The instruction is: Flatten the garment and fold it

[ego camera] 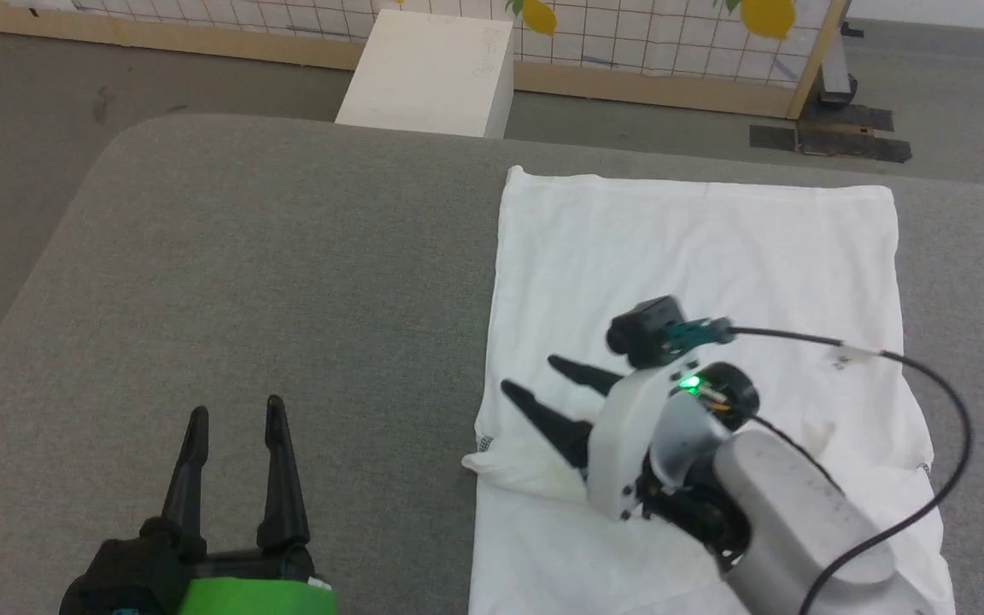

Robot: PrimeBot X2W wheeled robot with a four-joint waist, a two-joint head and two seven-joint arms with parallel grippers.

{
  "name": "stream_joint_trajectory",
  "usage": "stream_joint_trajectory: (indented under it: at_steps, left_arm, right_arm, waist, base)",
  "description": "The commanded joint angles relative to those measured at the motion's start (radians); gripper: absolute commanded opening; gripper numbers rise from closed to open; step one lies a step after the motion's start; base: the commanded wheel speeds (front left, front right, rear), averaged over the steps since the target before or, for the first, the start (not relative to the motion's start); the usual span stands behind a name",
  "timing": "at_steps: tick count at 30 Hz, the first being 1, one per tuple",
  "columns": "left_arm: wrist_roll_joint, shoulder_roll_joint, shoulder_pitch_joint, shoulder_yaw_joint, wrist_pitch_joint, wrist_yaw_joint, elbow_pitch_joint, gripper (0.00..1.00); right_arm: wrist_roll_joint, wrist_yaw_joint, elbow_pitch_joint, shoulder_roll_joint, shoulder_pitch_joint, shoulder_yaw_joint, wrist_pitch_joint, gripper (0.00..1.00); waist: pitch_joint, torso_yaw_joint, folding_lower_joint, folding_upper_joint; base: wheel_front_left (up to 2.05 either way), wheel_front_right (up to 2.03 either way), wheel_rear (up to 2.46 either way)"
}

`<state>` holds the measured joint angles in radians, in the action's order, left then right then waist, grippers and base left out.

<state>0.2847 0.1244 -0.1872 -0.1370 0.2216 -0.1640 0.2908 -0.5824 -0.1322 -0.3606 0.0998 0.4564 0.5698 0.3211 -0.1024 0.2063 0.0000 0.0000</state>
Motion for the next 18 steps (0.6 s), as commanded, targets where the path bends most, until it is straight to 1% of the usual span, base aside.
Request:
stream_joint_trajectory:
  at_steps: [1,5,6,8,9,10,12,14,16,17,18]
  left_arm:
    - [0.002,0.003,0.011,0.002,0.001,0.001,0.003,1.0]
    - [-0.002,0.008,0.008,-0.001,-0.004,-0.003,0.016,1.0]
    - [-0.004,0.009,0.009,-0.004,-0.006,-0.003,0.019,1.0]
    - [-0.006,0.011,0.01,-0.006,-0.009,-0.004,0.023,1.0]
    - [-0.007,0.012,0.011,-0.006,-0.009,-0.005,0.024,1.0]
    - [-0.008,0.013,0.012,-0.007,-0.011,-0.005,0.026,1.0]
    - [-0.011,0.014,0.011,-0.006,-0.009,-0.01,0.033,1.0]
    - [-0.012,0.015,0.011,-0.006,-0.007,-0.011,0.038,1.0]
    - [-0.01,0.014,0.007,-0.006,-0.004,-0.01,0.043,1.0]
    - [-0.008,0.014,0.005,-0.007,-0.003,-0.01,0.043,1.0]
    - [-0.008,0.014,0.001,-0.008,0.0,-0.009,0.044,1.0]
  right_arm:
    - [-0.019,0.002,0.022,0.024,0.011,-0.033,-0.012,1.0]
    - [-0.009,0.002,0.139,0.114,-0.021,-0.173,-0.037,1.0]
    - [0.003,0.002,0.184,0.141,-0.05,-0.233,-0.041,1.0]
    - [0.035,0.002,0.255,0.173,-0.105,-0.326,-0.044,1.0]
    - [0.049,0.002,0.279,0.179,-0.126,-0.361,-0.047,1.0]
    - [0.074,0.002,0.32,0.183,-0.162,-0.42,-0.052,1.0]
    - [0.139,0.002,0.401,0.172,-0.232,-0.535,-0.065,1.0]
    - [0.208,0.002,0.467,0.157,-0.286,-0.61,-0.081,1.0]
    - [0.285,0.002,0.538,0.12,-0.351,-0.684,-0.1,1.0]
    - [0.304,0.002,0.556,0.106,-0.369,-0.702,-0.106,1.0]
    - [0.333,0.002,0.584,0.075,-0.401,-0.732,-0.121,1.0]
  waist:
    - [0.0,-0.015,0.0,0.0]
    - [-0.008,-0.052,0.0,0.0]
    - [-0.012,-0.063,0.0,0.0]
    - [-0.018,-0.082,0.0,0.0]
    - [-0.02,-0.09,0.0,0.0]
    - [-0.024,-0.101,0.0,0.0]
    - [-0.034,-0.129,0.0,0.0]
    - [-0.042,-0.149,0.0,0.0]
    - [-0.049,-0.17,0.0,0.0]
    - [-0.051,-0.176,0.0,0.0]
    - [-0.056,-0.188,0.0,0.0]
  base:
    - [0.0,0.0,0.0]
    - [0.0,0.0,0.0]
    - [0.0,0.0,0.0]
    - [0.0,0.0,0.0]
    - [0.0,0.0,0.0]
    - [0.0,0.0,0.0]
    - [0.0,0.0,0.0]
    - [0.0,0.0,0.0]
    - [0.0,0.0,0.0]
    - [0.0,0.0,0.0]
    - [0.0,0.0,0.0]
